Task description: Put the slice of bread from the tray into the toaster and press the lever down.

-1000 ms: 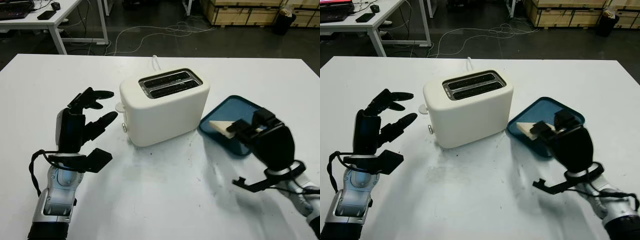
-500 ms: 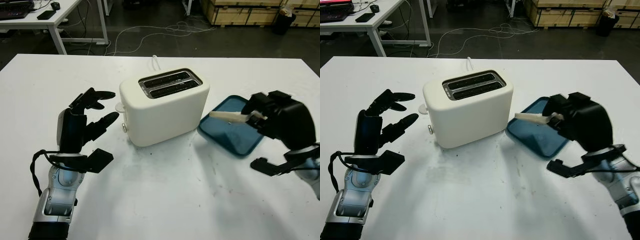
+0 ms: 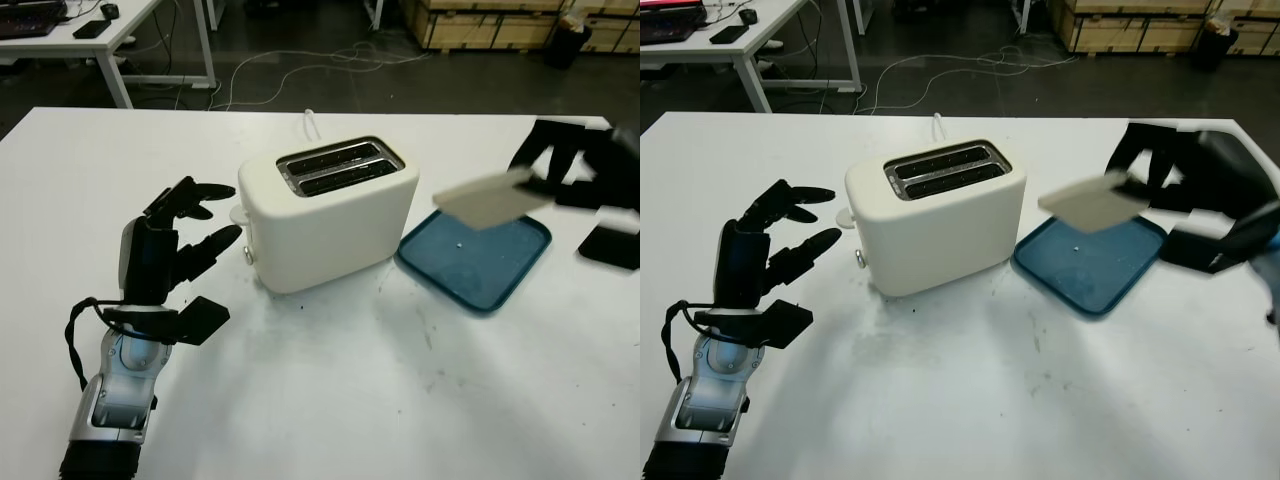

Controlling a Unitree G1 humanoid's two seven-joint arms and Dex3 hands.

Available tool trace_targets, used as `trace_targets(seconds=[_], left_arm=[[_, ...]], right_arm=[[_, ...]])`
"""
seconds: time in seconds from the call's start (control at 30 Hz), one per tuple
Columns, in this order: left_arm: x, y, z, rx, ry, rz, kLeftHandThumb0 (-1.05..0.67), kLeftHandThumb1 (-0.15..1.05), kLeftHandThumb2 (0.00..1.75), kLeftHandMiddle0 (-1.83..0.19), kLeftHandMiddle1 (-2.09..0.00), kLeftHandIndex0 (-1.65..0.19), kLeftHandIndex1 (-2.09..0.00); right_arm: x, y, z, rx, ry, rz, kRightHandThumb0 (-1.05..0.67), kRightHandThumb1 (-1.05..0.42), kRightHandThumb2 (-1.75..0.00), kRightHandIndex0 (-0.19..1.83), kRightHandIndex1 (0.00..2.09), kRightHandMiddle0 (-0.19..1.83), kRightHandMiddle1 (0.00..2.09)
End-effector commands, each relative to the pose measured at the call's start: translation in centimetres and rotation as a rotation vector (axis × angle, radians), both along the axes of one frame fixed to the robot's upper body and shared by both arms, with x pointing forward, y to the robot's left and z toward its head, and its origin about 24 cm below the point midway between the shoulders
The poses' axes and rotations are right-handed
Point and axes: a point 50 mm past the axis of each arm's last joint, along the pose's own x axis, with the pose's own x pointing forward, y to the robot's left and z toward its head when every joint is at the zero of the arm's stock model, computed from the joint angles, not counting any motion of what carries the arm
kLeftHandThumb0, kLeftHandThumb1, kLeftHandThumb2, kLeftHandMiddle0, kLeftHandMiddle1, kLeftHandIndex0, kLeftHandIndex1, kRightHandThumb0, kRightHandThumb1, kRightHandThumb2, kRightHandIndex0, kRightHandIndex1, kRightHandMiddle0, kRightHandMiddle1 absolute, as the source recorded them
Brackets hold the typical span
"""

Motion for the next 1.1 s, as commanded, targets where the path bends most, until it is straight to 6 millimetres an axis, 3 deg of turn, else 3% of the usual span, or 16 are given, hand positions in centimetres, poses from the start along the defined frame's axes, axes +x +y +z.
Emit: trace_targets(seconds=[0.0, 0.03, 0.17, 0.33, 0.6, 0.9, 1.07], left_arm=[[0.1, -0.3, 0.2, 0.001, -0.016, -0.004, -0.36, 0.91, 0.01, -0.46, -1.33, -0.48, -0.86], [0.1, -0.3, 0.1, 0.004, -0.013, -0.003, -0.36, 0.91, 0.01, -0.46, -1.34, -0.48, -0.86], [0.1, -0.4, 0.0, 0.004, -0.011, -0.003, -0.37, 0.91, 0.01, -0.46, -1.34, -0.47, -0.86], [0.0, -0.4, -0.1, 0.0, -0.004, -0.003, -0.36, 0.91, 0.01, -0.44, -1.36, -0.46, -0.87], [-0.1, -0.6, -0.3, 0.002, -0.008, 0.004, -0.36, 0.91, 0.0, -0.43, -1.36, -0.44, -0.9], [-0.2, -0.8, -0.3, 0.001, -0.015, 0.017, -0.34, 0.92, 0.0, -0.43, -1.36, -0.44, -0.91], [-0.3, -0.6, -0.4, 0.006, -0.019, 0.028, -0.36, 0.92, 0.0, -0.43, -1.36, -0.44, -0.91]], right_arm=[[0.6, -0.2, 2.4, 0.022, -0.021, 0.013, -0.31, -0.92, -0.31, 0.54, 1.72, 0.56, 1.29], [0.9, -0.1, 3.2, 0.029, -0.028, 0.026, -0.31, -0.92, -0.29, 0.55, 1.73, 0.58, 1.29], [2.1, 0.7, 6.0, 0.088, -0.033, 0.1, -0.41, -0.92, -0.27, 0.59, 1.74, 0.46, 1.64], [3.6, 2.2, 8.8, 0.066, 0.002, 0.1, -0.52, -0.92, -0.25, 0.68, 1.75, 0.54, 1.66], [5.4, 6.5, 11.0, 0.032, -0.023, 0.165, -0.55, -0.92, -0.2, 0.94, 1.75, 0.76, 1.7], [6.7, 11.2, 10.6, -0.032, 0.014, 0.268, -0.34, -0.92, -0.24, 1.04, 1.75, 0.83, 1.75], [7.4, 12.3, 9.6, -0.052, 0.061, 0.292, -0.38, -0.92, -0.26, 1.06, 1.75, 0.85, 1.75]])
